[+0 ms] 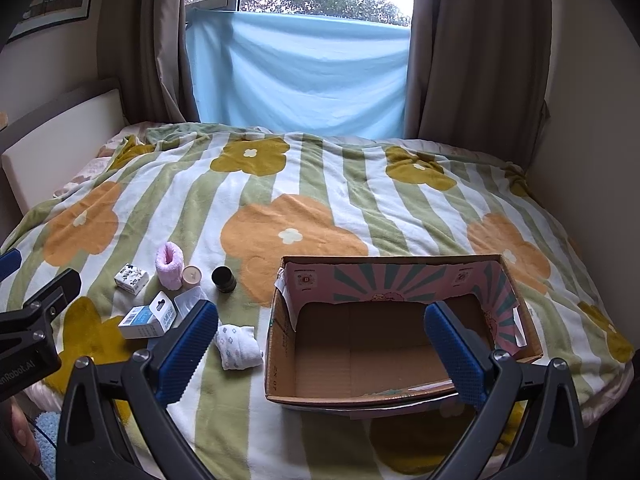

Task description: Organize objects

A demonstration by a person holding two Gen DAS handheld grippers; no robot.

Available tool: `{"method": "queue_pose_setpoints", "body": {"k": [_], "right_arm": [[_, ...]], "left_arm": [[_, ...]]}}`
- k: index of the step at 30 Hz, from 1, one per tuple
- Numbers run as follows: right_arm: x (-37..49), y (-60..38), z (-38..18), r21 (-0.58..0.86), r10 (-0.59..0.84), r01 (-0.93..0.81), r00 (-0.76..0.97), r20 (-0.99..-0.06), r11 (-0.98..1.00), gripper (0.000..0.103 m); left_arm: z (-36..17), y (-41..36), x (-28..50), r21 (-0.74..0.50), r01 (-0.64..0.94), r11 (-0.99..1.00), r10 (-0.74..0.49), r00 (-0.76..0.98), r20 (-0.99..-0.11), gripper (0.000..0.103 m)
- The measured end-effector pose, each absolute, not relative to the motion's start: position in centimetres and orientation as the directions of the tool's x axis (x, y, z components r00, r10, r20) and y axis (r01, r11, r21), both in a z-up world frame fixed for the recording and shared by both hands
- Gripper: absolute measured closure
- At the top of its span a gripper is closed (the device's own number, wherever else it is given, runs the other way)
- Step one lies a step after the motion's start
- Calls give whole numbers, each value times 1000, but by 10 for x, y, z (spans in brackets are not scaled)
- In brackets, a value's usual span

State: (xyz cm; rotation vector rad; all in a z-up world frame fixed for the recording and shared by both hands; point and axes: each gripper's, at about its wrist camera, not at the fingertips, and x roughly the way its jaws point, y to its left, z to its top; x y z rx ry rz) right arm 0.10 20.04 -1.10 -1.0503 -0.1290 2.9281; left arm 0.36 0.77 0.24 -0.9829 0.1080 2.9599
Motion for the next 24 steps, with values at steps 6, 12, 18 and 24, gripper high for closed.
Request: {"method": "queue_pose_setpoints", "body": {"k": [6, 12, 18, 24], "right_arm": [[1, 201, -11, -87, 54, 1, -772, -633, -996, 1], [1, 201, -10, -85, 50, 6, -772, -634, -996, 1], [2, 200, -8, -84, 41, 16, -772, -634, -996, 1], [1, 197, -7, -81, 32, 24, -773, -633, -996, 1]], "left_arm": [[2, 7, 3, 52, -45, -998, 5, -797, -604, 0], [2, 7, 3, 55, -44, -998, 2, -796, -605, 0], [1, 6, 3, 57, -43, -997, -1, -795, -606, 0], [1, 3, 3, 59, -39, -997, -4, -796, -605, 0]]}}
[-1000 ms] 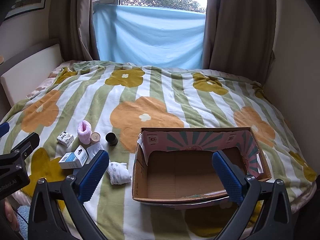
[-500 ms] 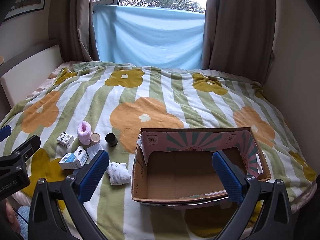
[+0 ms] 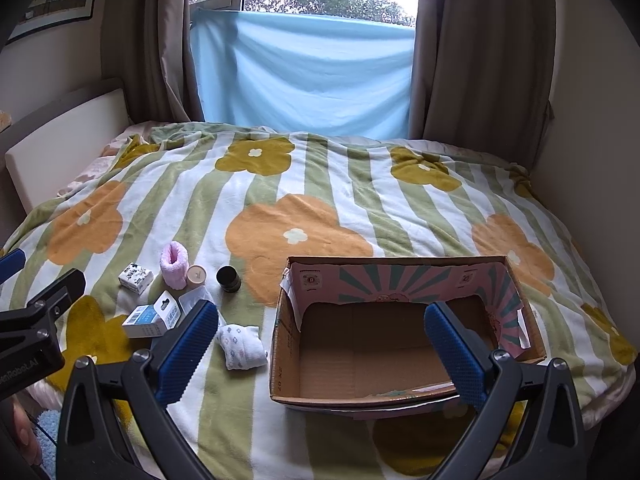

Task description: Organize objects

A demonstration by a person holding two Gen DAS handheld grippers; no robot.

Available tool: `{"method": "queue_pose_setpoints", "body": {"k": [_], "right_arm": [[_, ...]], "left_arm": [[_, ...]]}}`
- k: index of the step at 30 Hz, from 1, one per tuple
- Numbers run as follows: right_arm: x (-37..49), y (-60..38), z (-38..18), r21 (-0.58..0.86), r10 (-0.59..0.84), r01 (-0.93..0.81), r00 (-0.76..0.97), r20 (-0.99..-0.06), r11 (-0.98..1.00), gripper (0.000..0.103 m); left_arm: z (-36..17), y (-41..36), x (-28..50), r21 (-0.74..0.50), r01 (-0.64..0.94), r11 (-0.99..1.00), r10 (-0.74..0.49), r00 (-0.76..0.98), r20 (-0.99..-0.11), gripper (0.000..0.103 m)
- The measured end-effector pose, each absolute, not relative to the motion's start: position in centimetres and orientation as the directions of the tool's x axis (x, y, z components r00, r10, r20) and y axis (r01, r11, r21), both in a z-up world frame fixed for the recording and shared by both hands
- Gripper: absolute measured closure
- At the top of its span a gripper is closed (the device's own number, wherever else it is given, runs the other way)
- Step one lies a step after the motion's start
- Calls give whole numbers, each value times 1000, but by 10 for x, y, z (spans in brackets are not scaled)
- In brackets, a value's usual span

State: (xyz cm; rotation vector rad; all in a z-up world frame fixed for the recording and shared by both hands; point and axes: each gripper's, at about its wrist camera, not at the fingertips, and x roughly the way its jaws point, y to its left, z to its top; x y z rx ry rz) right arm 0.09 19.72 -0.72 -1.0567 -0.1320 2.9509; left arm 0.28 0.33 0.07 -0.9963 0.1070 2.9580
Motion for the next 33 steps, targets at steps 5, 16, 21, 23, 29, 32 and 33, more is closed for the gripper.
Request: {"method": "queue_pose_setpoints", "body": {"k": [5, 16, 21, 23, 29, 32, 33], "right_arm": [[1, 195, -8, -80, 28, 29, -775, -631, -996, 1], [-4, 189, -3, -59, 0, 49, -771, -637, -997, 1], [-16, 186, 9, -74, 12, 44, -778, -628, -996, 1], [-22, 188, 18, -61, -4, 53, -785, -620, -997, 1], [-40, 190, 40, -57, -14, 56, -826, -563, -997, 1], [-52, 186, 44, -65, -37, 88, -829, -558, -994, 1], [-57, 182, 44, -66, -53, 110, -823, -565, -992, 1]], "left_arm": [[0, 3, 3, 60, -39, -997, -5, -795, -607, 0], [-1, -7, 0, 51, -26, -998, -10, -794, -608, 0], [8, -23, -7, 59, -10, -998, -27, -801, -599, 0], [17, -36, -10, 69, 14, -998, -51, -814, -578, 0], [42, -76, -28, 90, 72, -993, -109, -835, -539, 0], [42, -90, -39, 103, 81, -991, -124, -828, -547, 0], [41, -95, -42, 103, 80, -991, -124, -823, -554, 0]]}}
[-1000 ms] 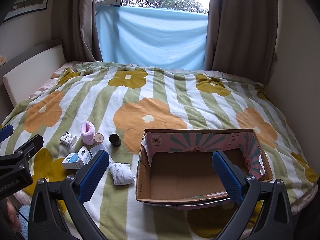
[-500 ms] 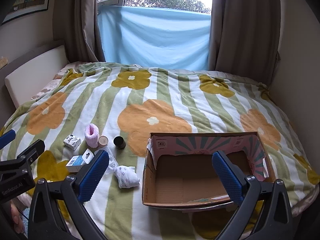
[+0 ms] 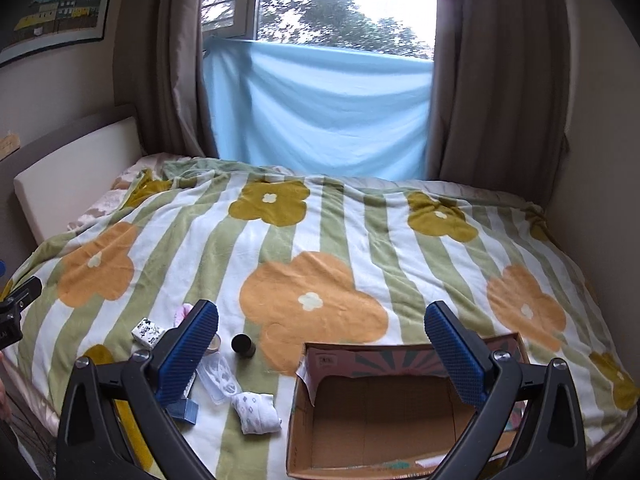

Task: Organize objects
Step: 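Grasp the white tissue pack with the left tool while the right tool grasps the black lid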

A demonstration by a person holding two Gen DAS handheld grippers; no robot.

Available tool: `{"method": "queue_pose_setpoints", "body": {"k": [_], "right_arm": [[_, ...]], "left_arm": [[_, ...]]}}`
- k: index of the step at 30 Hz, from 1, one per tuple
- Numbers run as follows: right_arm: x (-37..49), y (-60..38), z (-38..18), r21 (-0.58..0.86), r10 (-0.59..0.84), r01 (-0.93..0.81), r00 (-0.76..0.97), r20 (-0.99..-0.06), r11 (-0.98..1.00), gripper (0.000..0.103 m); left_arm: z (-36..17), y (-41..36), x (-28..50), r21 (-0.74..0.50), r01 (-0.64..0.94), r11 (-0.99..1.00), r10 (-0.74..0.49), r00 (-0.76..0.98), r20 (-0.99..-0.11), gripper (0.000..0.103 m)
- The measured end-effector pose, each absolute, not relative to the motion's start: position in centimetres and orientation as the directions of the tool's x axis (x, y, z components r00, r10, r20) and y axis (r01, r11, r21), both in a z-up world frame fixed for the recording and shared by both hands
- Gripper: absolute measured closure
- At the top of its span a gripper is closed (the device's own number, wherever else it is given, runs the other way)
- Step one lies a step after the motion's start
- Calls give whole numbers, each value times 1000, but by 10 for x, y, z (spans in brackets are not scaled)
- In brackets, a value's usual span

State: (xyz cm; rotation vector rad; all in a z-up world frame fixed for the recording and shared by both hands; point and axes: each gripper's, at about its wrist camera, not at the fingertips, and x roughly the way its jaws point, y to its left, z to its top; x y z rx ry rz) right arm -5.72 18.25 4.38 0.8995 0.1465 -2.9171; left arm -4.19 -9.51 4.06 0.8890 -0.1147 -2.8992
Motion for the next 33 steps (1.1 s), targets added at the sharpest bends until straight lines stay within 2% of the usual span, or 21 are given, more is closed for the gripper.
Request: {"method": "queue_pose_setpoints", "body": {"k": [5, 13, 14, 16, 17, 21, 26, 28, 32, 33], "right_arm": [[-90, 157, 29, -65, -149, 240, -770, -620, -969, 1], [-153, 117, -40, -37, -222, 379, -615, -756, -924, 1], [-161, 112, -50, -41, -214, 383, -597, -773, -923, 1], [-175, 102, -70, -57, -192, 394, -564, -803, -917, 10], [-181, 97, -81, -68, -179, 403, -544, -820, -913, 12], [-196, 83, -116, -101, -135, 424, -492, -860, -900, 18], [-210, 71, -152, -178, -30, 418, -445, -895, -891, 24], [-216, 71, -162, -174, -14, 406, -421, -907, -897, 28], [-222, 67, -177, -173, -1, 412, -390, -921, -895, 30], [-224, 65, -181, -176, 3, 416, -385, -923, -892, 33]], "left_arm": [[13, -106, -68, 117, 37, -992, -102, -775, -624, 0], [-61, -102, -114, 120, -87, -989, -32, -664, -747, 0], [-71, -102, -120, 114, -102, -988, -20, -652, -758, 0], [-86, -103, -131, 96, -126, -987, 4, -628, -778, 0], [-95, -104, -137, 90, -136, -987, 13, -616, -788, 0], [-122, -102, -155, 90, -166, -982, 24, -579, -815, 10], [-152, -101, -173, 81, -191, -978, 35, -536, -843, 11], [-162, -101, -179, 67, -194, -979, 45, -520, -853, 11], [-173, -101, -186, 59, -192, -980, 48, -506, -861, 11], [-175, -101, -187, 54, -191, -980, 51, -503, -863, 13]]}}
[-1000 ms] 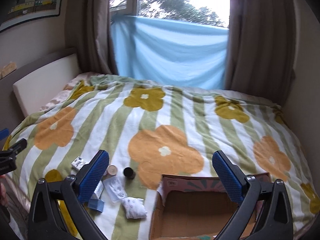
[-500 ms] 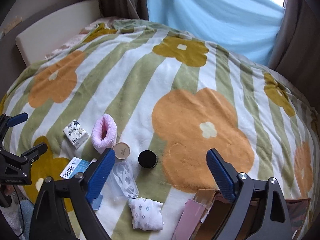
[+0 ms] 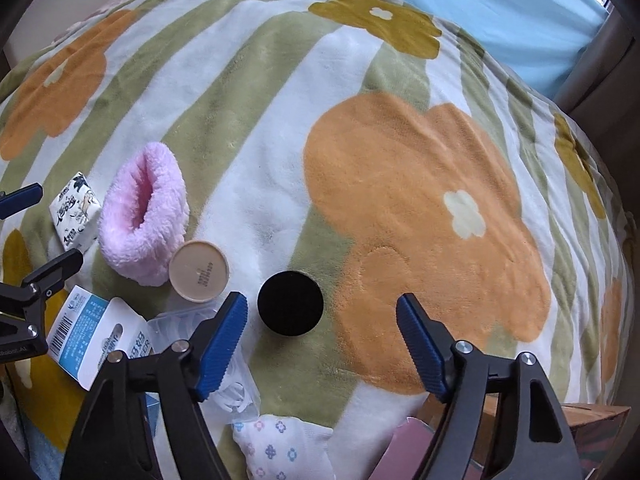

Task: Organize objects
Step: 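Grasp the white tissue pack with the left tool while the right tool grasps the black lid, then carry the tissue pack and black lid into the cardboard box and release both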

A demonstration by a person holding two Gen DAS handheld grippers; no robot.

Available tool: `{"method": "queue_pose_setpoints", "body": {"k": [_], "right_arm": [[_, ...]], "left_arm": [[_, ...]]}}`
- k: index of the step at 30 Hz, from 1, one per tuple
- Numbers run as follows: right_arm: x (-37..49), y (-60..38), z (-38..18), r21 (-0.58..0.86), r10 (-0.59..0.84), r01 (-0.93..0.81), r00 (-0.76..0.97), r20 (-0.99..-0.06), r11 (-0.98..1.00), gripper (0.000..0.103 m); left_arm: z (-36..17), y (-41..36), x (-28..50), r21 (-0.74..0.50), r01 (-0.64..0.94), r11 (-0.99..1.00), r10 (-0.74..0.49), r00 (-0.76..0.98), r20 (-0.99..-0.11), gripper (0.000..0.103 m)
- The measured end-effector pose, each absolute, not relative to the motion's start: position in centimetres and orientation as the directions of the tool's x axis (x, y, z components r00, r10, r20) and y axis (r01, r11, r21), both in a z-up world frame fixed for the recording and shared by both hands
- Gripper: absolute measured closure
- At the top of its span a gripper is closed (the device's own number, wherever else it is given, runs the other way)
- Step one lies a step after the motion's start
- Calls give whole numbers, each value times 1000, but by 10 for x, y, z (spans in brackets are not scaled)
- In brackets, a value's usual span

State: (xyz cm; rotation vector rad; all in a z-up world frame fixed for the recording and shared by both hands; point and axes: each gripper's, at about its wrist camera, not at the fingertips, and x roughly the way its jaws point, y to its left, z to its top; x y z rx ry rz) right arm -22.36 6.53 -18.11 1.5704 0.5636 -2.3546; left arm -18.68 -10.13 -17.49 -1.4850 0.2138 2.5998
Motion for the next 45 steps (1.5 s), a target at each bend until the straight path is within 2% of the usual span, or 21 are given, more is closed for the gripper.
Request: {"method": "queue_pose_setpoints", "body": {"k": [1, 5, 7, 11, 13, 26, 36, 45], "right_arm": [[-225, 64, -184, -177, 6, 417, -379, -925, -891, 37], [-231, 61, -196, -168, 10, 413, -357, -934, -895, 45], [-234, 61, -201, -163, 9, 414, -349, -937, -896, 50], [-237, 61, -207, -132, -16, 418, -332, -943, -899, 60], [-237, 59, -208, -114, -33, 425, -323, -946, -898, 70], [-224, 59, -183, -124, -48, 420, -376, -925, -899, 71], [-179, 73, -111, -107, -108, 408, -470, -876, -907, 71], [-127, 124, -42, -101, -131, 353, -576, -807, -930, 71]], "left_arm": [[-176, -101, -188, 51, -191, -980, 53, -502, -864, 21], [-182, -100, -194, 48, -195, -980, 55, -490, -870, 29], [-185, -99, -196, 47, -201, -978, 57, -481, -875, 37], [-188, -99, -198, 50, -202, -978, 55, -481, -875, 42], [-188, -101, -198, 40, -200, -979, 63, -484, -873, 43], [-161, -100, -186, 52, -186, -981, 57, -535, -843, 43], [-93, -83, -155, 101, -192, -976, 44, -631, -774, 43], [-28, -44, -116, 143, -219, -965, 60, -715, -696, 43]]}}
